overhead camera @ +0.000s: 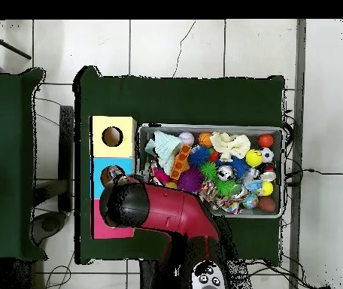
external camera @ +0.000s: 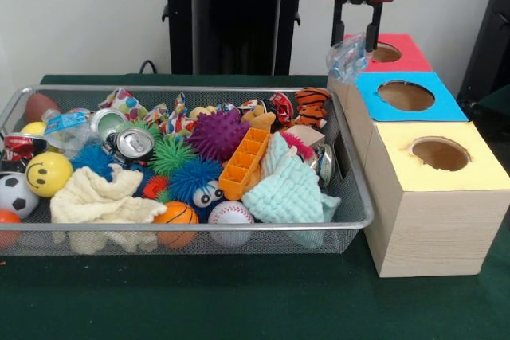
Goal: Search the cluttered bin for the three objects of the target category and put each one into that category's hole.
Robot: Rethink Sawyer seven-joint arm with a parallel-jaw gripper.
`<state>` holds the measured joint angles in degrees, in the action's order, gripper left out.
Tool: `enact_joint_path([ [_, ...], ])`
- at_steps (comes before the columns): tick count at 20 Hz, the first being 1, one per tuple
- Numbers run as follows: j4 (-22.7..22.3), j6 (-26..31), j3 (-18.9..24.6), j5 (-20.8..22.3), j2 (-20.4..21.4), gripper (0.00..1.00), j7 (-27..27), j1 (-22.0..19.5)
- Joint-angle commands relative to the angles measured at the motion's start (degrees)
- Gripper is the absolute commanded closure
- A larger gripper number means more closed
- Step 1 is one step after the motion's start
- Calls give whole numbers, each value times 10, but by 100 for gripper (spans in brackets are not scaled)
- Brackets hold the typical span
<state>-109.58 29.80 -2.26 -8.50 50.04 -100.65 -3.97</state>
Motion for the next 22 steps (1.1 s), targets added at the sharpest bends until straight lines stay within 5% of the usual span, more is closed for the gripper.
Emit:
enact_joint_path([
  [1,-34,-10,-12,-46,-21,100,-182,17],
  [7,-18,34,-35,-74,-11,100,-206,56],
  [22,-6,-19,-37,-112,-57,100,-210,85],
])
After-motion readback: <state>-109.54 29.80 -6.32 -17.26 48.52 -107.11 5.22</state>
